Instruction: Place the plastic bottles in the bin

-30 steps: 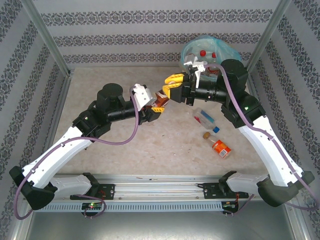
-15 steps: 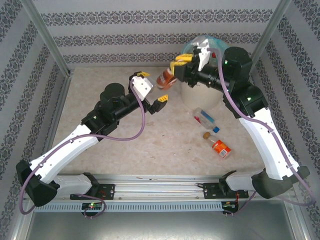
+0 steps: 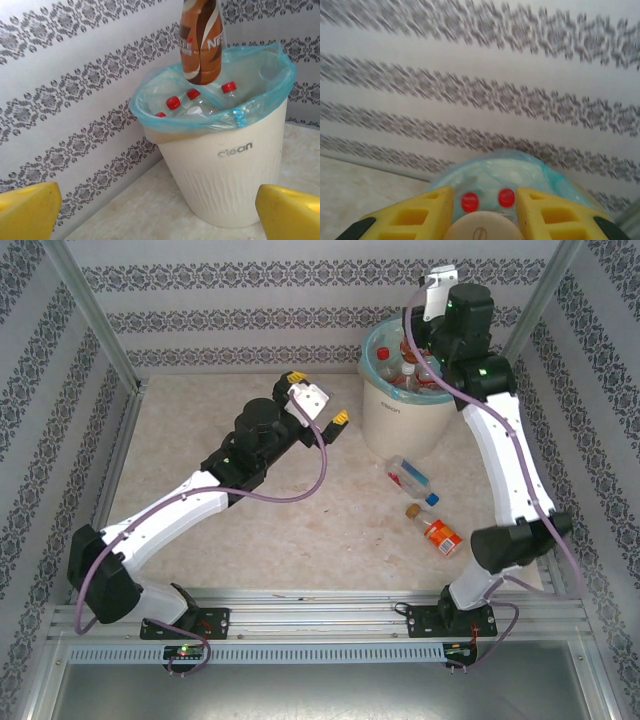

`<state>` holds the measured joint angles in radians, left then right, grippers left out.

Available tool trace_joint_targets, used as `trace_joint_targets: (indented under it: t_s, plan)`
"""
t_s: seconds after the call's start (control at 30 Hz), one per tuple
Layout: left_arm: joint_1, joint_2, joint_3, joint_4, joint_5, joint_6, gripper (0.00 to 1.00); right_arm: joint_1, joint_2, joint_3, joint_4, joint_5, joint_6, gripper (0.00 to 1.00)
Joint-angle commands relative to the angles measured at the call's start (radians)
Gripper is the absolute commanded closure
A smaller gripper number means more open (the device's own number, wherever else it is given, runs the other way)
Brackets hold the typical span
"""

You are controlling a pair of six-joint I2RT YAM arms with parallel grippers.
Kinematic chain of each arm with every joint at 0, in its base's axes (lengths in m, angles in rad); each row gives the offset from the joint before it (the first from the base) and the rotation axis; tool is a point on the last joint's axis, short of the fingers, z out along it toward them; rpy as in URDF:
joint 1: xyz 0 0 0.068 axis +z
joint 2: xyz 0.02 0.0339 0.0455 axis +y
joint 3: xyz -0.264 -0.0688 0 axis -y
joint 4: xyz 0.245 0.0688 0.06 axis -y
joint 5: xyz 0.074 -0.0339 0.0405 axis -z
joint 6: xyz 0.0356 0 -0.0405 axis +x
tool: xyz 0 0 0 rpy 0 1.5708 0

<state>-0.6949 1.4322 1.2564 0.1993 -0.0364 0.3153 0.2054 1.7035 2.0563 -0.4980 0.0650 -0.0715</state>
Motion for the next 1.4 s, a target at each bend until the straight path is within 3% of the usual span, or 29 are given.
trace_joint_targets:
  t_s: [0.0, 0.53, 0.8, 0.97, 1.13, 1.27, 1.37]
  plan:
    - [-0.012, 0.031, 0.055, 0.073, -0.008, 0.023, 0.0, -0.041, 0.083, 0.047, -0.045, 0.033, -0.023, 1.0]
    - [-0.011, 0.085, 0.073, 0.052, -0.048, 0.007, 0.0, -0.149, 0.381, 0.047, -0.039, -0.175, 0.047, 0.98]
    - [-0.011, 0.085, 0.078, 0.051, -0.06, 0.003, 0.0, -0.147, 0.361, -0.006, -0.032, -0.108, 0.001, 0.99]
    - [-0.011, 0.095, 0.084, 0.06, -0.06, -0.003, 0.0, -0.15, 0.345, 0.021, -0.041, -0.194, 0.019, 0.96]
    - [-0.011, 0.088, 0.083, 0.06, -0.06, -0.016, 0.0, -0.153, 0.34, 0.019, -0.051, -0.325, 0.067, 0.83]
    - [-0.011, 0.073, 0.077, 0.043, -0.071, -0.015, 0.0, -0.151, 0.327, 0.022, -0.095, -0.315, 0.08, 0.61]
    - [-0.011, 0.055, 0.065, 0.044, -0.081, -0.016, 0.0, -0.147, 0.289, 0.013, -0.09, -0.31, 0.088, 0.58]
